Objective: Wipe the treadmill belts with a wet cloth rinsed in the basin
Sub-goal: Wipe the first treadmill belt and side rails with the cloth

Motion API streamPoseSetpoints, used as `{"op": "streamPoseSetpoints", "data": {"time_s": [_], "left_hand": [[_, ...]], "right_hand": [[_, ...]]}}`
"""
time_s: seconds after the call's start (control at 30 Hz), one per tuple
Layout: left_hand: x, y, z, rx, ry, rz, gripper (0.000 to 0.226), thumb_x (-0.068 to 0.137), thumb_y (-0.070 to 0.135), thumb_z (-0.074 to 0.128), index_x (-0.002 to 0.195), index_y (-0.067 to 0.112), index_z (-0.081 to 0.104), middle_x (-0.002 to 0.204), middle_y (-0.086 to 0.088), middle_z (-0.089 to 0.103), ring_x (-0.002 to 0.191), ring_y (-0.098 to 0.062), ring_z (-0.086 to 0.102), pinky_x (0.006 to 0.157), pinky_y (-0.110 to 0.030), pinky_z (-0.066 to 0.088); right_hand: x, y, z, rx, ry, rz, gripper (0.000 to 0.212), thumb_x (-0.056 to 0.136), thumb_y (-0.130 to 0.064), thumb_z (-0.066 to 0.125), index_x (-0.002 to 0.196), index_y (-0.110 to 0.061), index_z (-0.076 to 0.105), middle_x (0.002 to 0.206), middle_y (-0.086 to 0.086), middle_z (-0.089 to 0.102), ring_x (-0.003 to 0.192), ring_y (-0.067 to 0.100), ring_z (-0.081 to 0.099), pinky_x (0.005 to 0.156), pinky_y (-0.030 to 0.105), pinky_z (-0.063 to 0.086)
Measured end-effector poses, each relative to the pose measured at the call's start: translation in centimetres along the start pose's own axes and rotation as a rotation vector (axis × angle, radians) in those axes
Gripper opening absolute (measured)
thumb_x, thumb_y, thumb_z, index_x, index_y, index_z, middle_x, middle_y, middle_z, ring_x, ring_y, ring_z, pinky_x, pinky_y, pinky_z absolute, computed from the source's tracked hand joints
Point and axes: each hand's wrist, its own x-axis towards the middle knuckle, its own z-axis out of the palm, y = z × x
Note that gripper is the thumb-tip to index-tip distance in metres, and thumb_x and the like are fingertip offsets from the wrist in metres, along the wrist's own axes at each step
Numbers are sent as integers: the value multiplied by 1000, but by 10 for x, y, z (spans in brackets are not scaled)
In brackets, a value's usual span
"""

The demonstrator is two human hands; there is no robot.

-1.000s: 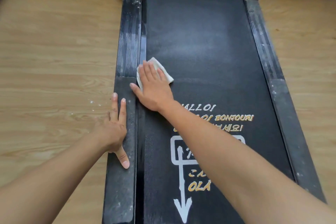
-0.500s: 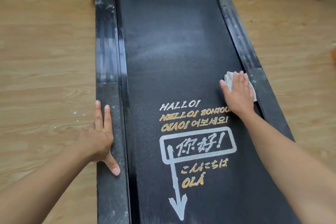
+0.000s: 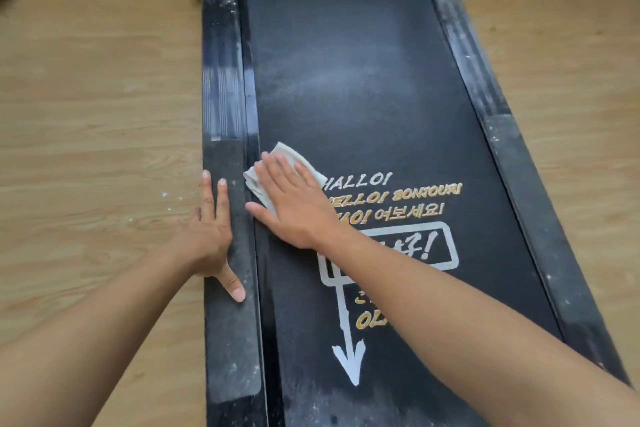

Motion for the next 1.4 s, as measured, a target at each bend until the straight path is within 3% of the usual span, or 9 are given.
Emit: {"op": "streamPoseSetpoints", "data": {"time_s": [0.1,0.33,0.5,0.77,0.9,0.97,1.1,1.2,1.4], "left_hand": [[1,3,-1,25,-9,-7,197,13,82,83,128,10,-62,121,-17,-76,158,-49,2,123,-61,26],[1,4,-2,82,-17,-7,193,21,88,82,118,10,-66,122,-22,-74,154,-53,17,121,-61,28],[0,1,-1,46,-6,-7,194,18,87,83,122,13,-64,121,-18,-75,156,-52,13,122,-65,22],[-6,3,1,-2,5,1,191,27,76,92,119,18,-65,126,-14,-74,158,-48,-6,125,-63,15],[-6,-3,5,10,6,8,191,17,82,85,115,19,-67,123,-11,-76,159,-43,-8,124,-62,21],[-1,-5,5,26,12,1,192,15,87,82,116,20,-66,122,-10,-77,159,-44,-4,124,-61,23],[1,-5,5,36,-1,9,191,15,89,80,116,19,-66,119,-12,-77,158,-48,-4,124,-59,24],[4,-7,4,34,4,51,191,8,93,75,115,21,-66,118,-11,-77,158,-49,1,123,-60,26],[8,-19,11,-57,20,111,195,-6,97,66,119,25,-65,123,-5,-77,158,-50,0,123,-62,24]], "right_hand": [[-34,57,-11,-66,17,-22,81,103,-72,19,169,-29,5,177,-8,-1,163,12,-6,132,41,-3],[-155,243,-53,-22,64,599,106,88,-90,-1,169,-22,0,177,-1,-7,162,12,-14,132,37,-6],[-117,191,-40,128,175,870,109,90,-90,15,169,-17,-4,177,3,-12,162,22,-14,131,49,-7],[-60,-4,16,-31,60,145,92,101,-74,19,169,-14,4,177,7,-4,163,24,-12,130,51,-4],[-89,-8,28,-103,-8,-180,75,107,-63,25,169,-23,13,177,-2,5,164,18,-2,132,43,1],[-98,28,14,-104,19,-72,74,105,-64,20,169,-27,14,177,-5,7,163,16,1,132,43,3],[-153,147,-14,-36,88,460,84,101,-74,9,170,-26,4,177,-5,-4,162,13,-9,132,45,-3],[-215,216,-34,-1,41,687,110,86,-89,-8,169,-16,-3,177,3,-10,162,15,-14,131,34,-9],[-175,153,-14,127,112,809,117,85,-95,9,168,-13,-8,175,8,-17,161,23,-21,131,50,-9]]}}
